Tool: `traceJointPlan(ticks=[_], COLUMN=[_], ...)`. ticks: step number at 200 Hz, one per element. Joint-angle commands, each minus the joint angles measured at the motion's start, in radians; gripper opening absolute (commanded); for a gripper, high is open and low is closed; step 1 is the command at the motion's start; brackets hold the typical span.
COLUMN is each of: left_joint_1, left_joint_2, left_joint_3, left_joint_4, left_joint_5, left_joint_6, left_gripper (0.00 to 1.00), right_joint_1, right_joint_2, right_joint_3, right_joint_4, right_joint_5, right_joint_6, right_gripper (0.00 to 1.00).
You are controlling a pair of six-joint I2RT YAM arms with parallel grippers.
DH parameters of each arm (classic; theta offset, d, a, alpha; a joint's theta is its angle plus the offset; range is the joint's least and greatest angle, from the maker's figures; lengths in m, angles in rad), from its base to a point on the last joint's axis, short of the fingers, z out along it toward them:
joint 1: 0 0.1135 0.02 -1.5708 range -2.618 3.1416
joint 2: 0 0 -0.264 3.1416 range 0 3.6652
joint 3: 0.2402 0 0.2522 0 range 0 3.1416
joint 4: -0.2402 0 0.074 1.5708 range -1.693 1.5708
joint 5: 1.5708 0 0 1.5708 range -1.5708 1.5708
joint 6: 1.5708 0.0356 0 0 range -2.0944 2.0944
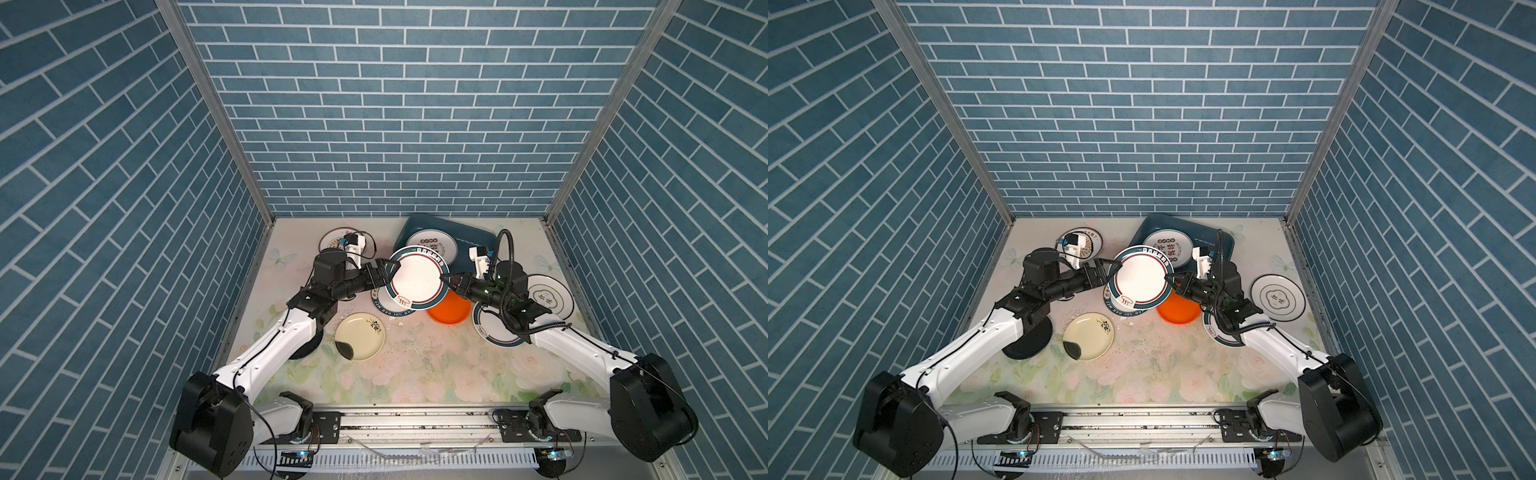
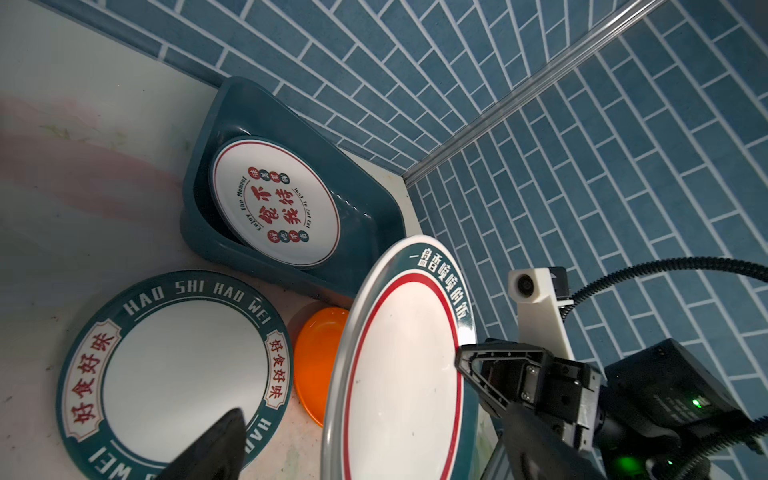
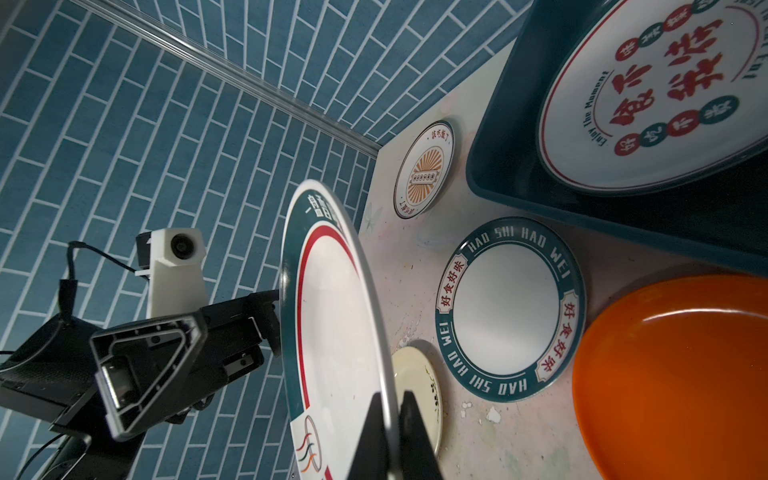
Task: Place the plates into the plastic bin on the countertop
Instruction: 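Carry the green-rimmed plate into the bin with the right gripper while the left gripper withdraws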
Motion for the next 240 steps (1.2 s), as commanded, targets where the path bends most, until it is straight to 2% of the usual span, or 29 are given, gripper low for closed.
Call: traceJointPlan(ticks=[1, 22, 45, 65, 114, 152, 190, 240], left_joint_1=[-0.004, -0.004, -0.004, -0.004, -0.004, -0.004, -0.005, -0.003], left_joint_2=[-0.057, -0.085, -0.102, -0.117, -0.191, -0.259, -0.278, -0.287], left_joint_3=[0.004, 0.003, -0.004, -0.019, -0.042, -0.079, -0.076, -0.081], left_joint_4=[-0.041, -0.087, -0.109, -0.107, -0.156, -0.16, -0.194, -0.208], left_joint_5=[-0.052, -0.094, -0.121, -0.122, -0.173, -0.227, -0.246, -0.271], left_joint_6=[0.052, 0.08, 0.093, 0.102, 0.128, 0.135, 0.146, 0.152], left_gripper=[1.0, 1.0, 1.0, 1.0, 1.0, 1.0, 1.0, 1.0], right_joint_1=[-0.003, -0.006, -0.026, -0.057, -0.089, -0.118, -0.129, -0.143], right_joint_2=[0.0, 0.03, 0.092, 0.167, 0.382, 0.525, 0.625, 0.752], right_joint_3=[0.111, 0.194, 0.273, 0.375, 0.648, 0.796, 0.87, 0.956], right_joint_4=[-0.095, -0.209, -0.212, -0.238, -0.413, -0.464, -0.509, -0.554], right_joint_5=[0.05, 0.1, 0.111, 0.106, 0.206, 0.223, 0.366, 0.364], right_joint_6=[-0.083, -0.142, -0.178, -0.205, -0.321, -0.316, -0.297, -0.258], right_gripper=[0.0, 0.0, 0.0, 0.0, 0.0, 0.0, 0.0, 0.0])
